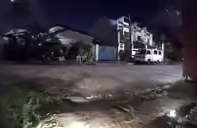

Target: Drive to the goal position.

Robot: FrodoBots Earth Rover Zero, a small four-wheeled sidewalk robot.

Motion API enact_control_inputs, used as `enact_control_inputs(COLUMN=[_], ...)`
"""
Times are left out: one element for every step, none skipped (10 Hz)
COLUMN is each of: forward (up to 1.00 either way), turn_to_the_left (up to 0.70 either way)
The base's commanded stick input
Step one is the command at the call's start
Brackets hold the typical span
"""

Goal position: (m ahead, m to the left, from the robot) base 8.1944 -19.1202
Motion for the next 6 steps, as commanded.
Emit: enact_control_inputs(forward=[0.00,0.00,0.00,0.45,0.70,0.70], turn_to_the_left=[0.00,0.00,0.00,-0.23,-0.35,-0.35])
